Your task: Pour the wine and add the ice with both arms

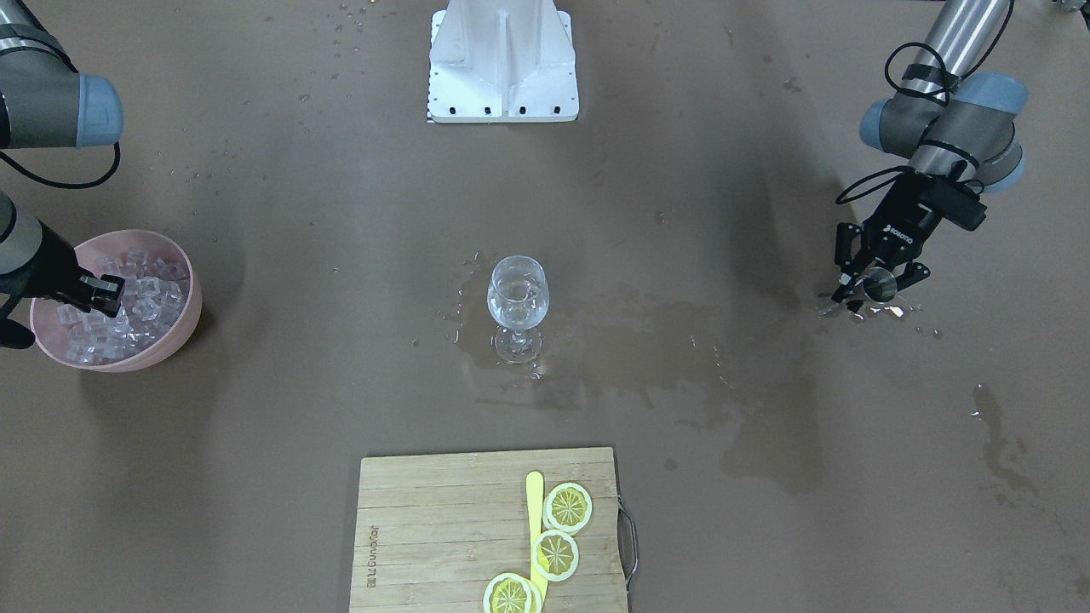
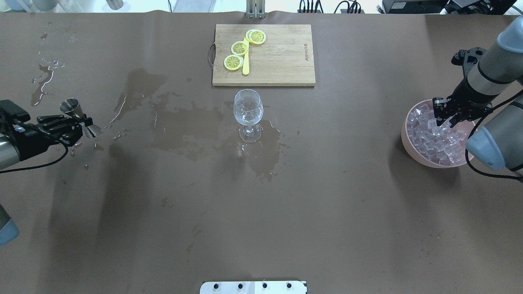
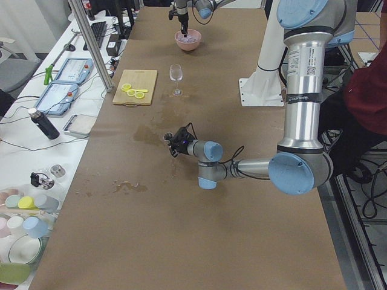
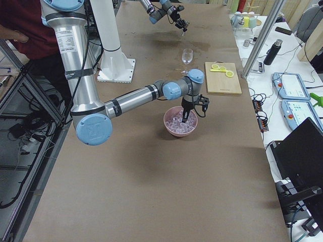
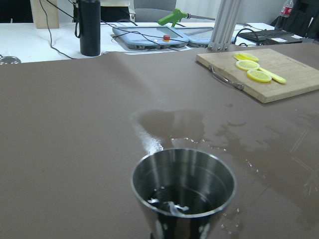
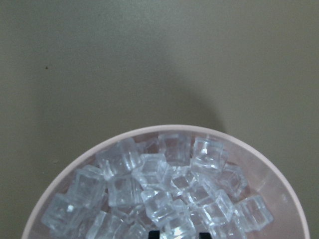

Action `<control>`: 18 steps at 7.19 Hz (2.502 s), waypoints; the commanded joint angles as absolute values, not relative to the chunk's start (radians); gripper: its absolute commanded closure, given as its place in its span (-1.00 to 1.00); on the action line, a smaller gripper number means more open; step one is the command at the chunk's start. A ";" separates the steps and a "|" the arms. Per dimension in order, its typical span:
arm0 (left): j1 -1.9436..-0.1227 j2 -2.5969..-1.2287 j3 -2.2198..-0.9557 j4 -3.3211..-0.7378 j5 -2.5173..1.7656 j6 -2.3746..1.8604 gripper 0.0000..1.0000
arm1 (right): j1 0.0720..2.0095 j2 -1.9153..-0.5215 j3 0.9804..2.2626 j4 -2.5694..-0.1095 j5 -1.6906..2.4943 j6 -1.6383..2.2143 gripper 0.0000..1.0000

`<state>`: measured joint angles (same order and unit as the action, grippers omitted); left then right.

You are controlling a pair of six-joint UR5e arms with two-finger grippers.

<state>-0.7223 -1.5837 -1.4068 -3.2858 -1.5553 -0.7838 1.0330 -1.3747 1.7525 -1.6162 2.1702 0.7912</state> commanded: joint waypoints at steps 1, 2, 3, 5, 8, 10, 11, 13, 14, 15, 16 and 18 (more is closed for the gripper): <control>-0.723 -1.611 -1.598 -3.083 -1.555 -0.792 1.00 | 1.054 -1.373 1.763 -1.620 2.166 0.785 0.69; -0.723 -1.638 -1.645 -3.013 -1.552 -0.795 1.00 | 1.063 -1.371 1.763 -1.620 2.175 0.787 0.69; -0.721 -1.685 -1.649 -2.970 -1.551 -0.860 1.00 | 1.074 -1.370 1.764 -1.620 2.183 0.787 0.69; -0.721 -1.796 -1.663 -2.831 -1.549 -0.902 1.00 | 1.072 -1.365 1.782 -1.620 2.184 0.787 0.69; -0.721 -1.850 -1.758 -2.670 -1.554 -0.902 1.00 | 1.100 -1.362 1.810 -1.618 2.226 0.788 0.70; -0.686 -1.862 -1.761 -2.669 -1.543 -0.897 1.00 | 1.124 -1.345 1.828 -1.641 2.261 0.792 0.70; -0.663 -1.865 -1.759 -2.671 -1.495 -0.885 1.00 | 1.127 -1.345 1.860 -1.681 2.261 0.792 0.70; -0.599 -1.894 -1.761 -2.669 -1.383 -0.718 1.00 | 1.127 -1.348 1.878 -1.700 2.261 0.792 0.70; -0.571 -1.910 -1.761 -2.668 -1.337 -0.610 1.00 | 1.127 -1.353 1.876 -1.701 2.261 0.790 0.70; -0.542 -1.931 -1.761 -2.652 -1.291 -0.515 1.00 | 1.131 -1.354 1.878 -1.701 2.261 0.788 0.70; -0.537 -1.959 -1.781 -2.590 -1.270 -0.461 1.00 | 1.135 -1.351 1.878 -1.706 2.261 0.788 0.70; -0.535 -1.991 -1.799 -2.479 -1.269 -0.399 1.00 | 1.147 -1.348 1.879 -1.720 2.263 0.788 0.70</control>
